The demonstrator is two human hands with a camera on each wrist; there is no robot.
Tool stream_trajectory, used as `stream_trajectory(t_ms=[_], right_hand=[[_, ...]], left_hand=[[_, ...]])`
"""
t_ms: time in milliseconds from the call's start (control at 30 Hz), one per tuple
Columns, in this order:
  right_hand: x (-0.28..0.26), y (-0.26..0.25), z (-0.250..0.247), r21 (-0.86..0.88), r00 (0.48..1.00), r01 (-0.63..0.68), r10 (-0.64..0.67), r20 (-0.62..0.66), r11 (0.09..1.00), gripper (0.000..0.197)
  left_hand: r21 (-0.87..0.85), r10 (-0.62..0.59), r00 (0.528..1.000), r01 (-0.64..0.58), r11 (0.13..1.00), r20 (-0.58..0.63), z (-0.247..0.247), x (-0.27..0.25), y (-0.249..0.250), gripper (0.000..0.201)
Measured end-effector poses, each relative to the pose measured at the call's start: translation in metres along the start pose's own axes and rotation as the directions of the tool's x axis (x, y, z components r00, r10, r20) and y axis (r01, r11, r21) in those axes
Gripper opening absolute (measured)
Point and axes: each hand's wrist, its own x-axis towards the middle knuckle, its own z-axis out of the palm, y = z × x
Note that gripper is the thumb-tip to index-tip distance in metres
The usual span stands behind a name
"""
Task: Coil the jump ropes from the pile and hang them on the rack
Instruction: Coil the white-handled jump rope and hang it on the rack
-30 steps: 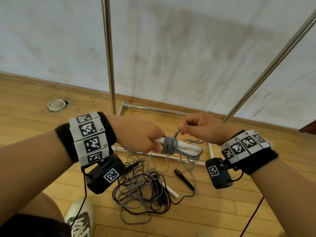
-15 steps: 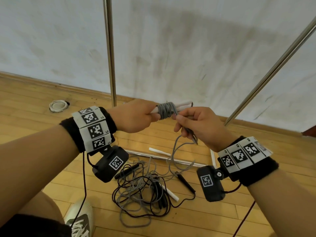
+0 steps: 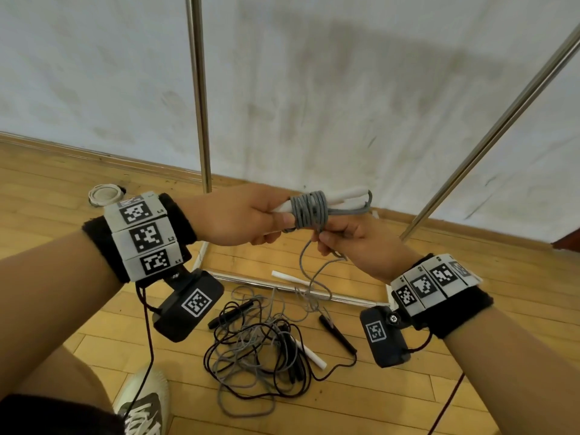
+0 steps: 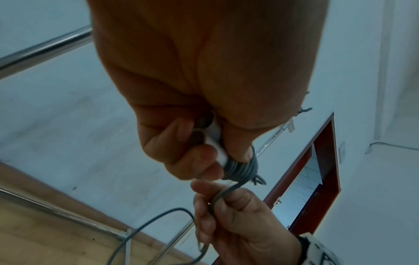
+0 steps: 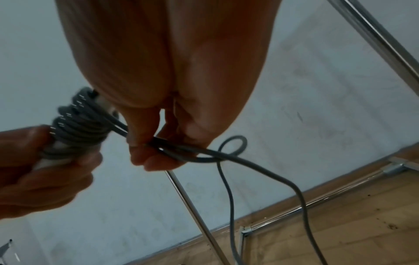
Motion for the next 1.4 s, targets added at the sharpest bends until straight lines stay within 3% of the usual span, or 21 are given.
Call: stream_trajectory(t_ms=[67,233,300,367,467,700,833,1000,1100,1300,1400], right_hand=[[-0.001,0.002,0.001,-0.002,1.0,-0.008,0.008,0.013,1.0,0.012],[-0.001,0.017,-0.012,-0.279,0.996,-0.049,0.067,0.054,0.959,0.023],[0.002,0.018,-0.015,-0.428,0.989,0.03,0.037,0.146,0.903,0.014],[0.005,0.016,-0.017,-0.465,0.987,-0.018,0.089,0.131,0.885,0.012],[0.007,0.011,-0.019,-0.342,0.991,-0.102,0.126,0.048,0.934,0.018],[0.005,-0.004,-0.024,-0.152,0.99,-0.141,0.141,-0.009,0.978,0.01],[0.007,-0.015,-0.02,-0.089,0.986,-0.144,0.135,-0.095,0.986,0.006],[0.008,-0.027,-0.013,0.239,0.98,-0.155,0.18,-0.086,0.959,0.025],[0.004,-0.029,-0.003,0.218,0.982,-0.1,0.132,-0.136,0.971,0.024],[-0.005,-0.024,0.007,0.252,0.962,-0.091,0.15,-0.229,0.964,0.001],[-0.011,-0.021,0.01,0.186,0.954,-0.091,0.139,-0.265,0.978,0.014]], left_hand=[[0.013,0.005,0.998,-0.006,1.0,0.061,0.002,-0.003,0.001,0.019],[0.123,-0.051,0.981,0.029,0.992,0.185,0.006,-0.008,0.0,0.021],[0.174,-0.073,0.973,0.035,0.984,0.22,0.009,-0.008,0.0,0.027],[0.231,-0.099,0.966,0.042,0.972,0.24,0.014,-0.006,-0.001,0.029],[0.33,-0.134,0.96,0.048,0.943,0.244,0.018,-0.002,-0.002,0.029],[0.461,-0.217,0.95,0.093,0.882,0.223,0.021,0.006,-0.004,0.022],[0.507,-0.242,0.961,0.144,0.85,0.132,0.022,0.011,-0.007,0.023],[0.456,-0.207,0.977,0.202,0.867,-0.04,0.013,0.016,-0.011,0.024],[0.366,-0.162,0.98,0.193,0.91,-0.115,0.006,0.015,-0.011,0.02],[0.252,-0.098,0.982,0.136,0.958,-0.159,0.005,0.012,-0.008,0.019],[0.208,-0.08,0.981,0.117,0.971,-0.179,0.004,0.007,-0.005,0.021]])
